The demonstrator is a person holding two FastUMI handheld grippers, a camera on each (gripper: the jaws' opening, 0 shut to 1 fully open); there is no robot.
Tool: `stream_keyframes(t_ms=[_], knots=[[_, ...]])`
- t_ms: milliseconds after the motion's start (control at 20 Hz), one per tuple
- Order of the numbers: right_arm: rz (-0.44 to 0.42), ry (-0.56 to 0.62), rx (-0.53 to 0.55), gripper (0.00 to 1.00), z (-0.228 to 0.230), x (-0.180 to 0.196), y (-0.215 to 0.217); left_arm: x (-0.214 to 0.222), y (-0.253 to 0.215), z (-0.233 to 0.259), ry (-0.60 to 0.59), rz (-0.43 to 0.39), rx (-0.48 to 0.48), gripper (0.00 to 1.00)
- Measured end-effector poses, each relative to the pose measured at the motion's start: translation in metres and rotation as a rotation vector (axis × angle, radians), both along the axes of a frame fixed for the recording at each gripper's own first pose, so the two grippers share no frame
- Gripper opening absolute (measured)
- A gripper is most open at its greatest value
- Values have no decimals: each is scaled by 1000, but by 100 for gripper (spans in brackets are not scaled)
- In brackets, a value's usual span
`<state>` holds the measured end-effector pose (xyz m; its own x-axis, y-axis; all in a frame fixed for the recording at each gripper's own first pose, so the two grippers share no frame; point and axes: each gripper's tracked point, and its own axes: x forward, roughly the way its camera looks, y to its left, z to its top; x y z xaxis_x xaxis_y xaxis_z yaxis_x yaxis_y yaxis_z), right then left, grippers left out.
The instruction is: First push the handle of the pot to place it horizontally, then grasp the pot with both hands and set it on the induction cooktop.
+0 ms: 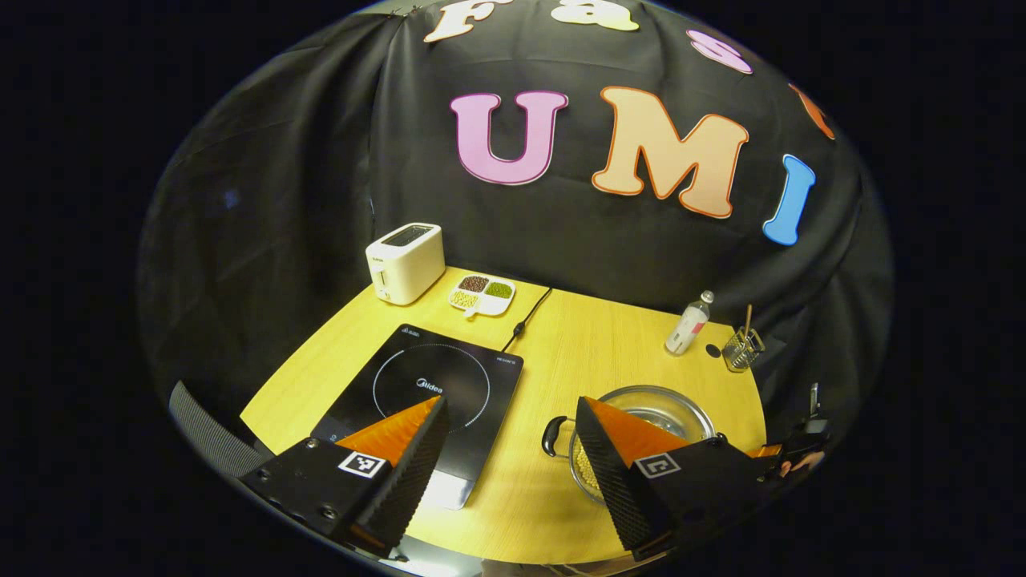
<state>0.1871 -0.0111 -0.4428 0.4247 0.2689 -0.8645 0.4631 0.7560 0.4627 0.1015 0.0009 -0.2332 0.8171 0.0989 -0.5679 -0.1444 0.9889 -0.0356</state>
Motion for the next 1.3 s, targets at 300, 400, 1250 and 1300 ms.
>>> stream_keyframes(t_ms=[300, 400, 1250, 1300], knots=[[-18, -81, 23, 44, 17, 9, -10, -6, -8, -31, 76, -4, -42, 97], [-1, -121, 33, 50, 25, 11, -7, -8, -11, -45, 116, -10, -45, 97], [269, -164, -77, 93, 37, 53, 1, 39, -51, -128, 381, -232, -97, 100], [274, -145, -83, 93, 32, 54, 0, 42, -55, -135, 405, -248, -105, 97]])
